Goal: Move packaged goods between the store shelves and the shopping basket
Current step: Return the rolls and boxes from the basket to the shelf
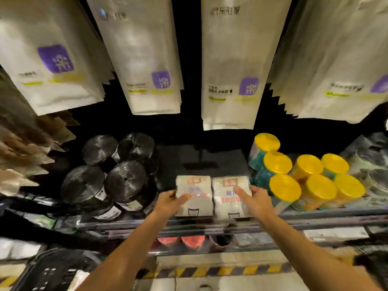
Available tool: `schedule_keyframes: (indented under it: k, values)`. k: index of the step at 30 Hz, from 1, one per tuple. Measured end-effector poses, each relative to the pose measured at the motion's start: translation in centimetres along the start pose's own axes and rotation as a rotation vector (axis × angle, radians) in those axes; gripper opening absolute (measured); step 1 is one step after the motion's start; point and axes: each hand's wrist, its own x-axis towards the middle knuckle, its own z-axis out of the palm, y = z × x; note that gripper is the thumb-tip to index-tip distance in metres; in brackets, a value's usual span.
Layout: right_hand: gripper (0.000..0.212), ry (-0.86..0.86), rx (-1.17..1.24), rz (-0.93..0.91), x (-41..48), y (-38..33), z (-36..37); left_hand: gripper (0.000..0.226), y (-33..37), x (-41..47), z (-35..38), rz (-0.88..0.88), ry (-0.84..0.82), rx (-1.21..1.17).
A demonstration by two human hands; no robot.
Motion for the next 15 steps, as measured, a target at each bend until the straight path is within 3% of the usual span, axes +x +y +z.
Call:
schedule_keyframes:
  k: [8,12,15]
  values:
    - [0.042,0.032,-0.124,0.076,3.1,2.6,2.4,0.029,-3.7,4.6,1.0,-0.071,0.030,0.092]
    - [0.042,0.028,-0.168,0.081,3.8,2.7,2.8,0.033,-4.6,4.9,0.9,-0.075,0.027,0.246]
    - [0.039,0.053,-0.155,0.061,3.8,2.6,3.0,0.039,-3.7,4.4,1.0,-0.012,0.042,0.503]
